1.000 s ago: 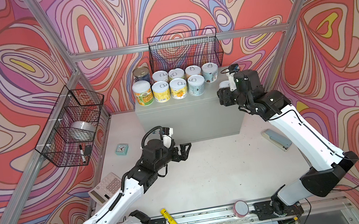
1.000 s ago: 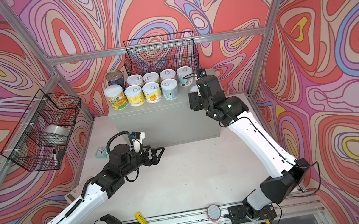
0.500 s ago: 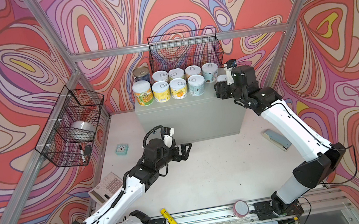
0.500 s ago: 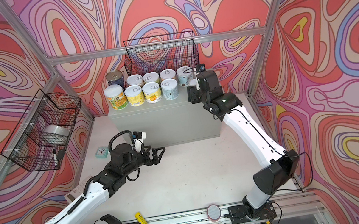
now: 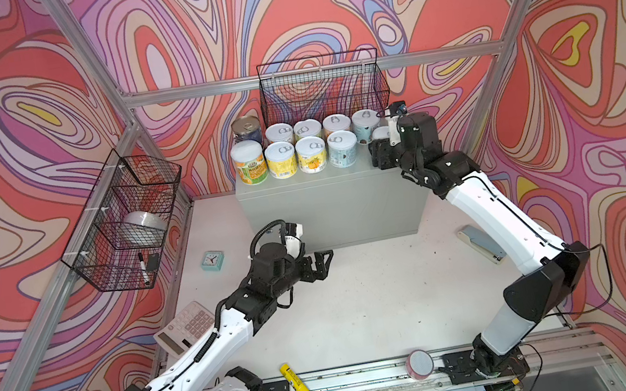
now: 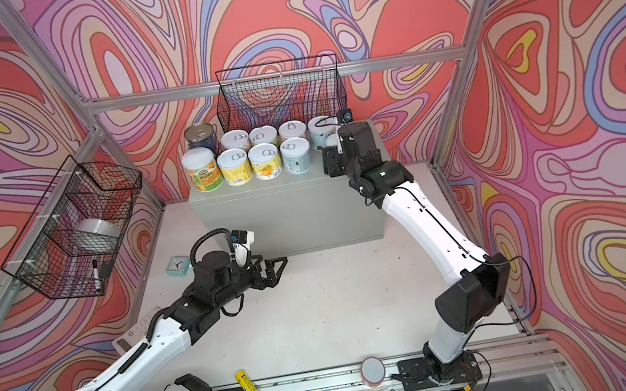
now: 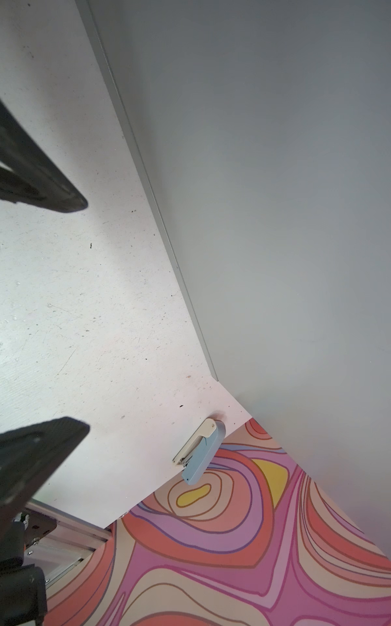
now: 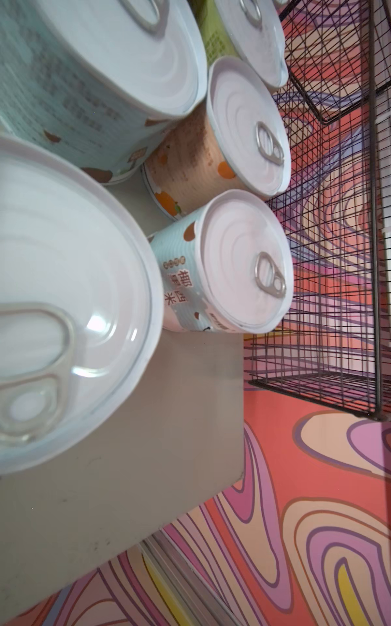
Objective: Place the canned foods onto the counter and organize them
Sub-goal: 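Lower the pink-labelled can onto the cabinet at the end of the can row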
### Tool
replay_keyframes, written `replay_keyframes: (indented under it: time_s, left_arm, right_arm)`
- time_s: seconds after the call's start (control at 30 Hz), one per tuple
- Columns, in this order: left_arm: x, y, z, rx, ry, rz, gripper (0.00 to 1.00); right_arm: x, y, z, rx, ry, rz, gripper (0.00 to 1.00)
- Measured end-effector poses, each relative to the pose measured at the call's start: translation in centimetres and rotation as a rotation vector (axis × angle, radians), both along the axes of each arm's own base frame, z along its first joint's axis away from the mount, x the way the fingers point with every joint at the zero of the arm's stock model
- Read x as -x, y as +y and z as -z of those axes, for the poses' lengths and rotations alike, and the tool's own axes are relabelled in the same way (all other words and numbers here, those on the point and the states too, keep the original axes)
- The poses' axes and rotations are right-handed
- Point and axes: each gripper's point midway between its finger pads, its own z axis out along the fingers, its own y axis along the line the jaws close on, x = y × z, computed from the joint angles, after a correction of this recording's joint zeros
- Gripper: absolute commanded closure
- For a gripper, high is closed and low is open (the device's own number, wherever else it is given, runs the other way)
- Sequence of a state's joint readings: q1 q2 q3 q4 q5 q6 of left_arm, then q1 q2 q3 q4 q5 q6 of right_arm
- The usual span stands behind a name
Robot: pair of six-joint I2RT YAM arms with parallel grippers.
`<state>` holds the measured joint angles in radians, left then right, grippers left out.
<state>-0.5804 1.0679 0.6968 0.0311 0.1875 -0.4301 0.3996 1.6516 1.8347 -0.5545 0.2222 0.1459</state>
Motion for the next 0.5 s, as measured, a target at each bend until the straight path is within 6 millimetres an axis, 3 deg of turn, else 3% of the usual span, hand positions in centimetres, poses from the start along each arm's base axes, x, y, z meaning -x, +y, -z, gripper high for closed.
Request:
replay_keyframes:
  time_s: [0.1,0.23,0.5]
  left_arm:
    - [-0.14,-0.02,0.25,-0.005,0.004,-0.003,0.04]
    - [-0.19,-0.03,0.40,-0.008,0.007,-0.004,0.04]
    - [-0.19,-0.03,0.44,-0.007,0.008,-0.004,0.04]
  right_arm:
    - [0.00,-0.01,0.00,0.000,0.000,0.000,0.20]
    - [0.00,-0.12,0.02,0.007,0.001,0.005,0.14]
    - [-0.04,-0.23,-0.51,-0.001,-0.013,0.013,0.10]
